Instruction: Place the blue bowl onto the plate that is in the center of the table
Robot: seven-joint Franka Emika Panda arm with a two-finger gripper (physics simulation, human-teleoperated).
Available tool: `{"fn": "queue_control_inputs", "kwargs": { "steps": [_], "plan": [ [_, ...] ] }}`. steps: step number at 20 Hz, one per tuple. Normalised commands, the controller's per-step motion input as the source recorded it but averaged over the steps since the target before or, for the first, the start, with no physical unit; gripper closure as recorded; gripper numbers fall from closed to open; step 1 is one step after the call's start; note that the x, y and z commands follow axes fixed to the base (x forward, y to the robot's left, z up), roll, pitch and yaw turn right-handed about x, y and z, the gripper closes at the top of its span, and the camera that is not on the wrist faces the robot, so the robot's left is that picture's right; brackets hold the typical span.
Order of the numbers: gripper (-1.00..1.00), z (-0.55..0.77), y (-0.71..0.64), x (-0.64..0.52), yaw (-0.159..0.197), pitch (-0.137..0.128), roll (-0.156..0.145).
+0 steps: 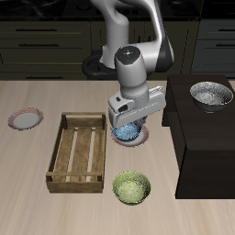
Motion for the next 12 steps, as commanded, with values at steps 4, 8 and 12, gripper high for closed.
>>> {"fn": "queue_control_inputs", "kwargs": {
  "steps": [4, 8, 12],
  "plan": [
    [1.0, -0.24, -0.1, 0.08, 0.049, 0.029, -0.079],
    [-1.0, -0.13, -0.08, -0.01, -0.04, 0.036, -0.005],
    [-1.0, 0.25, 0.09, -0.12, 0.014, -0.055, 0.014]
  ]
}}
